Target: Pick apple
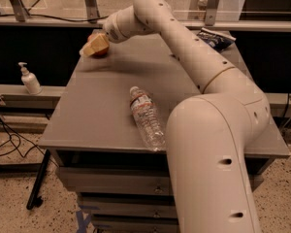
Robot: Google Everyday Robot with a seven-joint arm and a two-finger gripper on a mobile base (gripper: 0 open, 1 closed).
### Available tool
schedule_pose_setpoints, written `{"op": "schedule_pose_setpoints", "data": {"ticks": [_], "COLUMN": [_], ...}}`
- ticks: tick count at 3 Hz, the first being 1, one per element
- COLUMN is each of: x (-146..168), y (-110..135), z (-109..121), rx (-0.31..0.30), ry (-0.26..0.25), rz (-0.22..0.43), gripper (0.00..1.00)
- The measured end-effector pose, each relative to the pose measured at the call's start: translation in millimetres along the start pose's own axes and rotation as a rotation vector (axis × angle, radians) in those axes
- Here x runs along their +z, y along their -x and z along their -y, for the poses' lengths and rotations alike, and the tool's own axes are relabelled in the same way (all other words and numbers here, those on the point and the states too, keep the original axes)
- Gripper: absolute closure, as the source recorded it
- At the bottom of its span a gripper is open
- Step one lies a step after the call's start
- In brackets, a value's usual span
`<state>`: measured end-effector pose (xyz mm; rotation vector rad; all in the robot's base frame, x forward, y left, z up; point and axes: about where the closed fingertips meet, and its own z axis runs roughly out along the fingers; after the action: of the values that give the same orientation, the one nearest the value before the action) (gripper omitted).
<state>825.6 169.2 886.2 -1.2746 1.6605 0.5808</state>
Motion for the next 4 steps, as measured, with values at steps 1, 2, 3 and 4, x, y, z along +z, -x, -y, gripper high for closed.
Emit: {"op": "schedule_pose_setpoints", "data": {"ticks": [1,2,3,4], "x": [4,11,17,17], "y": [-20,-31,-39,-44], "z": [17,21,19,19], "rx": [0.059,0.1,0.129,0.144], "ry": [-0.046,-0.052,-0.047,-0.051], "rz": [-0.013,-0.006,-0.002,-0.001], "gripper": [0.0,0.18,0.41,0.64]}}
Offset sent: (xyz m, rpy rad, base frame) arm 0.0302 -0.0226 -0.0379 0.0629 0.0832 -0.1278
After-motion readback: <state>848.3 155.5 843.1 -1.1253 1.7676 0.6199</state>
